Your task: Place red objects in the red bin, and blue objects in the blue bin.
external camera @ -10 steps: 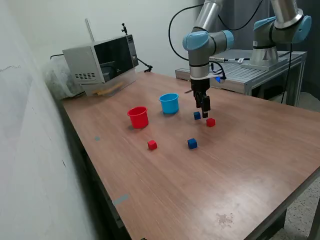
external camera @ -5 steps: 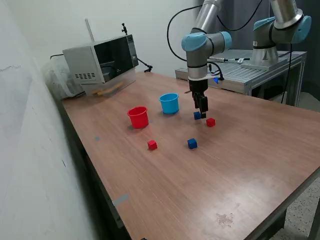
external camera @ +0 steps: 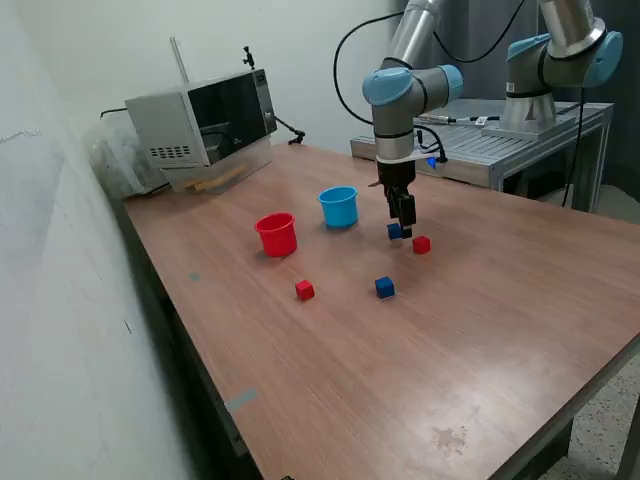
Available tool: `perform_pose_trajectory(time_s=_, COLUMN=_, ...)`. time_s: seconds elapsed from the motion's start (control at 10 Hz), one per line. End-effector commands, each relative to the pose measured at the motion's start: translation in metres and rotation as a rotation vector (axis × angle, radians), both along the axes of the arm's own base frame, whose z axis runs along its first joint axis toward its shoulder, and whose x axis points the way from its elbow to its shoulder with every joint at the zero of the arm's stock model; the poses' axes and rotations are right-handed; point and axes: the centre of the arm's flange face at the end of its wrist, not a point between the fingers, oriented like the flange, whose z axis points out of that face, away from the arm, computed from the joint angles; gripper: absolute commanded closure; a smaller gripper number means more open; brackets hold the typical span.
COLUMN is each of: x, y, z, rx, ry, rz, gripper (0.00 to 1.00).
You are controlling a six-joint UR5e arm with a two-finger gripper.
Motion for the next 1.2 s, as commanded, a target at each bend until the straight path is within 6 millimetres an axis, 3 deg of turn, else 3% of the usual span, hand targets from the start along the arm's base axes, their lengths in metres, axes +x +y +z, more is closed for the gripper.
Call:
perform_pose_trajectory(time_s=0.0, x=0.000, y=0.002, z=-0.002, rx=0.000, ry=-0.003, rz=-0.003, gripper=0.00)
perform_pose_trajectory(time_s=0.2, x=-0.008, y=0.018, z=-0.001, rx=0.000, ry=0.005, rz=-0.029, gripper=0.00)
perform_pose_trajectory(time_s=1.1, x=-0.009, y=0.028, z=-0.001, rx=0.000, ry=0.002, rz=-0.045, gripper=0.00)
